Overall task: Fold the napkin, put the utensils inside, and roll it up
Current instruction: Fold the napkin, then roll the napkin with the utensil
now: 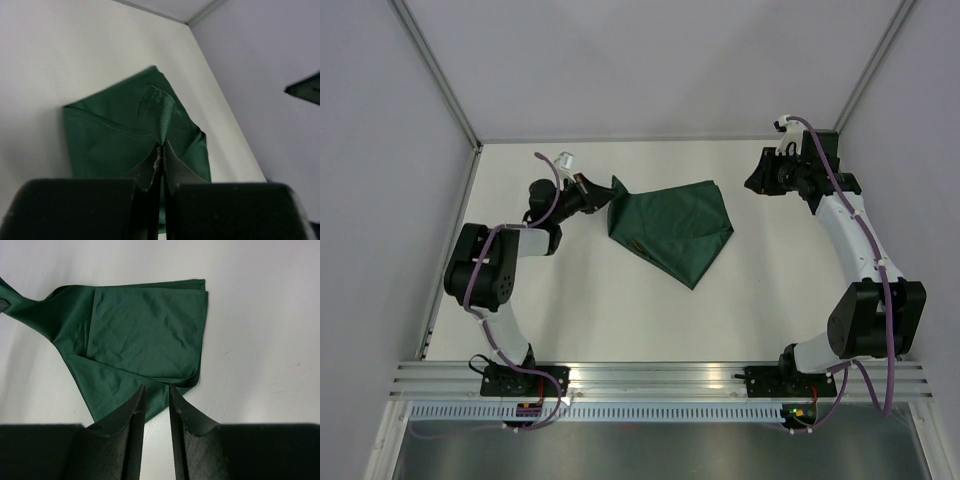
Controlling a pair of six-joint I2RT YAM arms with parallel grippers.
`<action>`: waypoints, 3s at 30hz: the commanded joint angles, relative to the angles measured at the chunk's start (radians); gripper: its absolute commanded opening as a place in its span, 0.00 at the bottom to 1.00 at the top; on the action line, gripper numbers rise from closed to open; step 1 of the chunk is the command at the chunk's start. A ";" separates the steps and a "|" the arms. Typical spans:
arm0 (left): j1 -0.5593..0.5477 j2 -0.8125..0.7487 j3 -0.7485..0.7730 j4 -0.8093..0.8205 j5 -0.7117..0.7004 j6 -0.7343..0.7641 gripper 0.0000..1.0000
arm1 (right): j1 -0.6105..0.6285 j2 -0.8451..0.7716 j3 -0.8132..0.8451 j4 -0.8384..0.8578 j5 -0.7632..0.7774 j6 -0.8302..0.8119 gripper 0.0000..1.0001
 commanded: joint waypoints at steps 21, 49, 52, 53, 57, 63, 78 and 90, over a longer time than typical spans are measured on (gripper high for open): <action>-0.364 0.211 0.187 0.020 0.425 0.165 0.02 | 0.031 0.012 0.003 0.006 0.022 -0.018 0.31; -0.511 0.229 0.190 -0.201 0.358 0.358 0.36 | 0.049 0.025 0.003 0.003 0.036 -0.026 0.31; -0.511 0.197 0.178 -0.188 0.345 0.355 0.45 | 0.051 0.029 0.005 0.001 0.038 -0.029 0.31; -0.510 0.186 0.173 -0.185 0.339 0.352 0.46 | 0.052 0.034 0.006 0.000 0.039 -0.030 0.31; -0.500 0.093 0.147 -0.132 0.275 0.315 0.47 | 0.061 0.060 0.018 -0.030 0.059 -0.038 0.31; -0.428 -0.077 0.162 -0.346 -0.057 0.359 0.50 | 0.063 0.158 0.043 -0.163 -0.014 -0.073 0.29; -0.301 0.076 0.369 -0.845 -0.498 0.364 0.35 | 0.121 0.275 -0.115 -0.157 0.099 -0.139 0.25; -0.301 0.093 0.253 -0.779 -0.483 0.283 0.31 | 0.170 0.373 -0.112 -0.116 0.173 -0.130 0.24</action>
